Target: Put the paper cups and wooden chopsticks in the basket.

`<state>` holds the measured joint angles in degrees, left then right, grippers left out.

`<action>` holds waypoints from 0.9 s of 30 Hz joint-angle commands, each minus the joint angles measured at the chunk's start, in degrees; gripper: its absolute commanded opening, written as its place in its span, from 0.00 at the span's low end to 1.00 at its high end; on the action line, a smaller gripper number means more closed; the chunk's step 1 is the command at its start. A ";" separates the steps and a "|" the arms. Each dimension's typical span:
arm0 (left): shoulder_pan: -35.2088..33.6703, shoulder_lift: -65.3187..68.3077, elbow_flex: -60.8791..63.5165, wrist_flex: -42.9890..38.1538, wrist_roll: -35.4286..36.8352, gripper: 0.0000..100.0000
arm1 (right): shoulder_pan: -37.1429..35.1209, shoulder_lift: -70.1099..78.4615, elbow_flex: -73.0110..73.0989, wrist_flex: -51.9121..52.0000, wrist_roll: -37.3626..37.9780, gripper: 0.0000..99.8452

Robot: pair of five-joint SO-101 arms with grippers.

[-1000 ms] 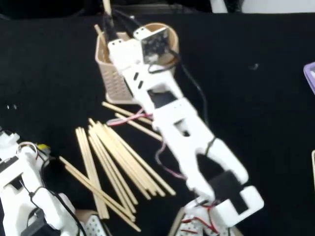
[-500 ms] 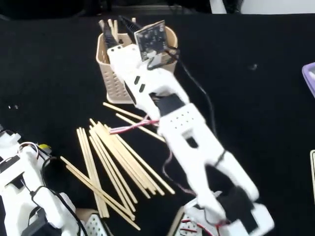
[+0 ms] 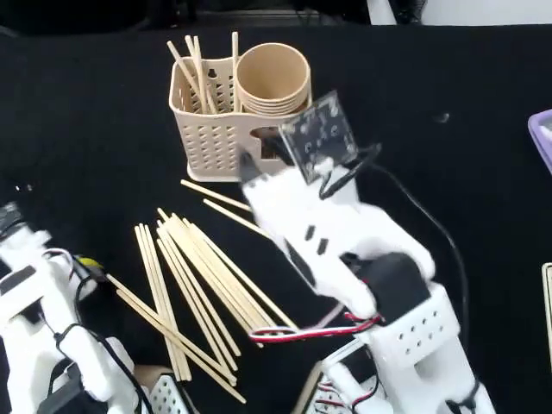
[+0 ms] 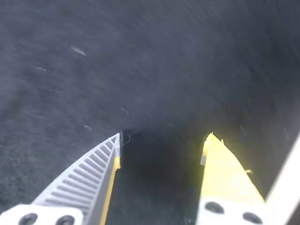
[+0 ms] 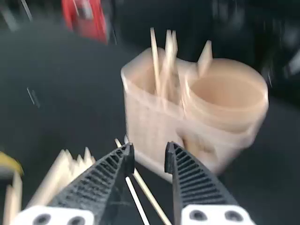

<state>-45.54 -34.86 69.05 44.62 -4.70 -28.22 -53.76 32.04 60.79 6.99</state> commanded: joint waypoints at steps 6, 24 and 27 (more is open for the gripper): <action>13.76 -0.53 -19.21 33.49 -19.25 0.28 | 7.30 -6.81 27.30 -8.09 4.04 0.11; 29.14 -0.53 -2.42 20.48 9.14 0.28 | 7.30 -9.01 42.24 -19.78 -1.49 0.11; 28.35 -0.53 -0.57 18.20 9.14 0.28 | 7.21 -9.01 42.24 -19.78 -1.49 0.11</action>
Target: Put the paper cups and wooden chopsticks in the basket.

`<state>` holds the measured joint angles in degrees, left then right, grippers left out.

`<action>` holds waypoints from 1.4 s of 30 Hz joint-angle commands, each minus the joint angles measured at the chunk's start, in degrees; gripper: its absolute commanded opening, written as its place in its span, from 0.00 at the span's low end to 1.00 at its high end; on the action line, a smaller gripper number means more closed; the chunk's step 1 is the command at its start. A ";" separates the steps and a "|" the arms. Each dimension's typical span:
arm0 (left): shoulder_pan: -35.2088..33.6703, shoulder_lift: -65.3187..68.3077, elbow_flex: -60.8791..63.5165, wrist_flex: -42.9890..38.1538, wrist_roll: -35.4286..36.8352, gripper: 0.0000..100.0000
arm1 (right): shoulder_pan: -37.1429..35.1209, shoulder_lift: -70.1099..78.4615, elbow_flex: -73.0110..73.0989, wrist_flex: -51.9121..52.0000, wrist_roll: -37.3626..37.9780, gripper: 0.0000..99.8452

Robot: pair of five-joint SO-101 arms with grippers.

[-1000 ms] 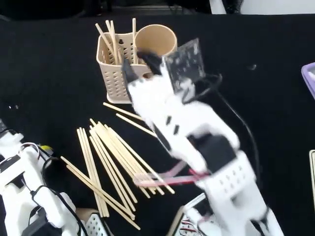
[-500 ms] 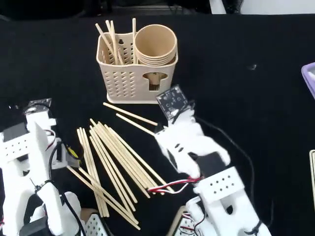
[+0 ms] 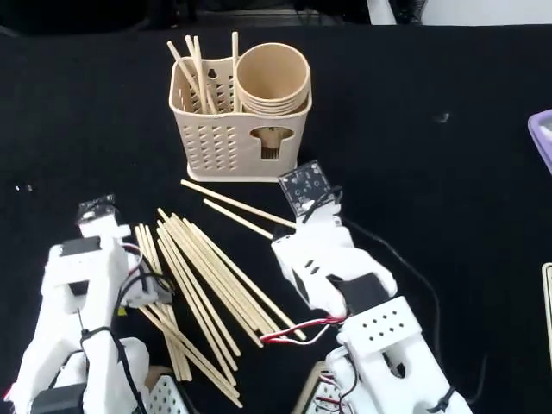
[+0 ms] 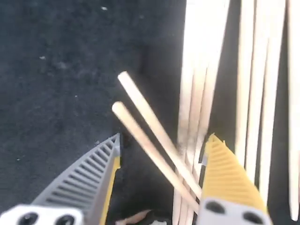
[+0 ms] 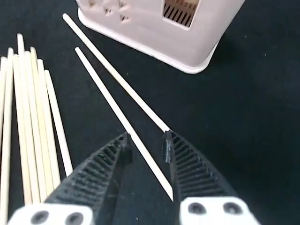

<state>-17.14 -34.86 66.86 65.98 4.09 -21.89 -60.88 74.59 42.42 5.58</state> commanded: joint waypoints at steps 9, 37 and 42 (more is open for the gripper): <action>-5.85 -0.88 1.80 -8.44 0.88 0.19 | 0.79 -1.89 -0.31 -1.41 -0.09 0.11; -2.15 -1.14 -3.56 -9.58 9.49 0.22 | 0.79 -1.89 -0.22 -0.97 0.00 0.11; -2.15 -1.14 -3.12 -6.86 6.86 0.22 | 0.79 -1.89 -0.22 -1.23 0.00 0.11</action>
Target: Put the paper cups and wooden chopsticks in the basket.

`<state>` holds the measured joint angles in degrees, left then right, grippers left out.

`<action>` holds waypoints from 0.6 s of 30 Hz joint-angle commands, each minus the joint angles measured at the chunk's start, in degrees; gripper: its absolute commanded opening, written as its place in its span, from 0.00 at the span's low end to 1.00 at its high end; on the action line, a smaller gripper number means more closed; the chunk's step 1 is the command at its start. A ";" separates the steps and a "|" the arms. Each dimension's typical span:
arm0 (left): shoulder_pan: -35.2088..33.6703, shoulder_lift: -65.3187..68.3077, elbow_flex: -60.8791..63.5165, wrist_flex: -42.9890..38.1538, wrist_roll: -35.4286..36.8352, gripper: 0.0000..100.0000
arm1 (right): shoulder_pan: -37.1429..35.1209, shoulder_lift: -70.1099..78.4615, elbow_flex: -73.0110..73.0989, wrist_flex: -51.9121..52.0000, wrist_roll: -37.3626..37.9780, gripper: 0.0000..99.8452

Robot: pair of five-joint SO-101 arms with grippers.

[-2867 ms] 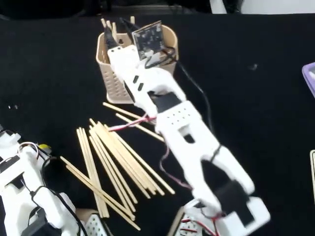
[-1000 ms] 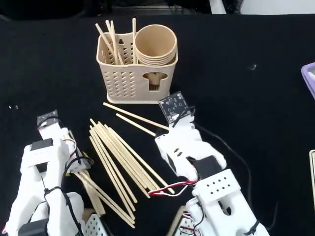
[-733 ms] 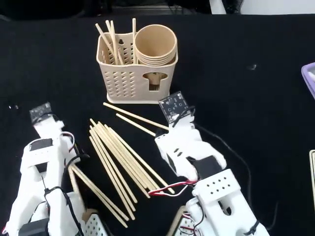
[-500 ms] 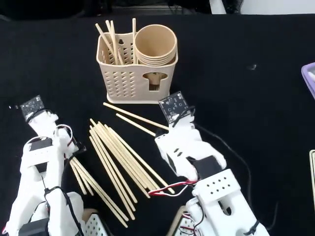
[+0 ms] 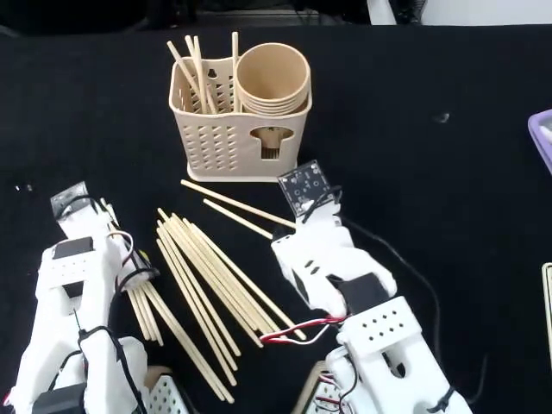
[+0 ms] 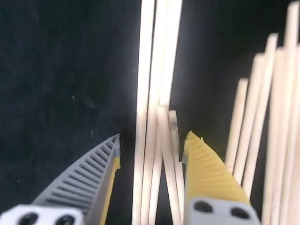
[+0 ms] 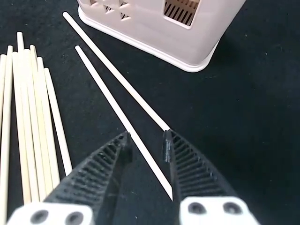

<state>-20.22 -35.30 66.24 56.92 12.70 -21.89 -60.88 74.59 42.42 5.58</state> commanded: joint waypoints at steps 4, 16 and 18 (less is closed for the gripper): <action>1.01 -0.70 -4.62 2.73 -1.58 0.22 | 0.79 -1.89 -0.22 -1.23 0.00 0.11; 16.40 -0.79 -16.40 22.86 -10.37 0.22 | 0.79 -1.89 -0.22 -1.32 0.00 0.11; 20.09 -0.79 -16.04 24.00 -17.23 0.22 | 0.79 -1.89 -0.22 -1.32 0.00 0.11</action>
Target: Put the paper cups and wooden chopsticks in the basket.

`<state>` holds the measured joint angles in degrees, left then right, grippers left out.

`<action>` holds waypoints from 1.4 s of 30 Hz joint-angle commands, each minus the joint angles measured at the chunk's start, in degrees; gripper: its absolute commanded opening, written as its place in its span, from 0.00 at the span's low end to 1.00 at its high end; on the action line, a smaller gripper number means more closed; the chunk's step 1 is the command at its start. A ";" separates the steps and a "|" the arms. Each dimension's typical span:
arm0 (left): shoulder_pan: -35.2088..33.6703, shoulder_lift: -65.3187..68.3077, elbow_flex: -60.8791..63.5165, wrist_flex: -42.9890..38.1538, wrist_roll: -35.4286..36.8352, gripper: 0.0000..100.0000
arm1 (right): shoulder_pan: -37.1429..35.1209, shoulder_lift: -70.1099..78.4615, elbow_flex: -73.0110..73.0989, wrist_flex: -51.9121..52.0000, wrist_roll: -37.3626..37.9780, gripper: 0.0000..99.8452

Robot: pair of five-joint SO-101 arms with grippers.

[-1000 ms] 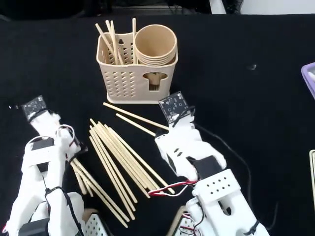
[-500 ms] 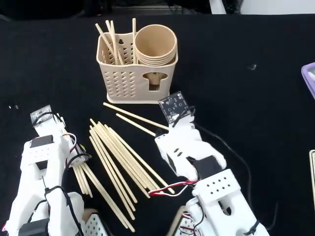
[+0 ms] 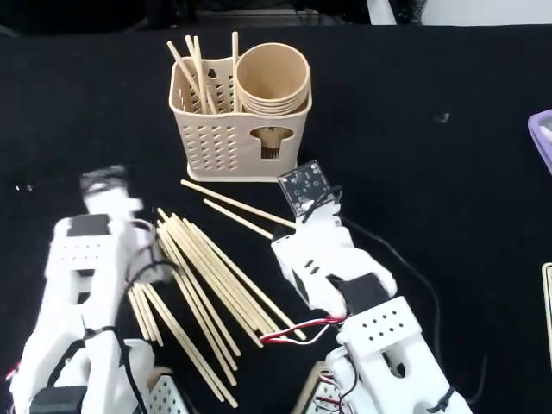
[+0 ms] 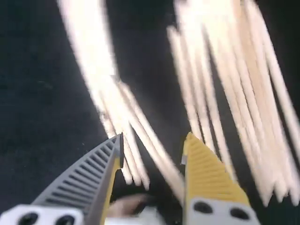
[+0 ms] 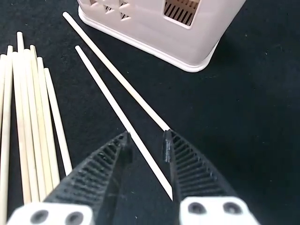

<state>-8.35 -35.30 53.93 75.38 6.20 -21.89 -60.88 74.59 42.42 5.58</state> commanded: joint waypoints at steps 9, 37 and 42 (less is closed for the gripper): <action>11.82 -0.79 3.74 6.68 -52.48 0.22 | 0.97 -1.89 -0.22 -1.14 0.00 0.11; 13.32 -0.09 7.25 -3.52 -61.01 0.19 | 0.97 -1.63 -0.13 -1.41 0.00 0.11; 13.23 -0.09 10.51 -9.14 -61.45 0.22 | 0.97 -1.89 0.48 -1.41 0.00 0.11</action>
<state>4.40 -35.30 63.52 68.88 -54.20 -21.89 -60.88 75.38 42.42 5.58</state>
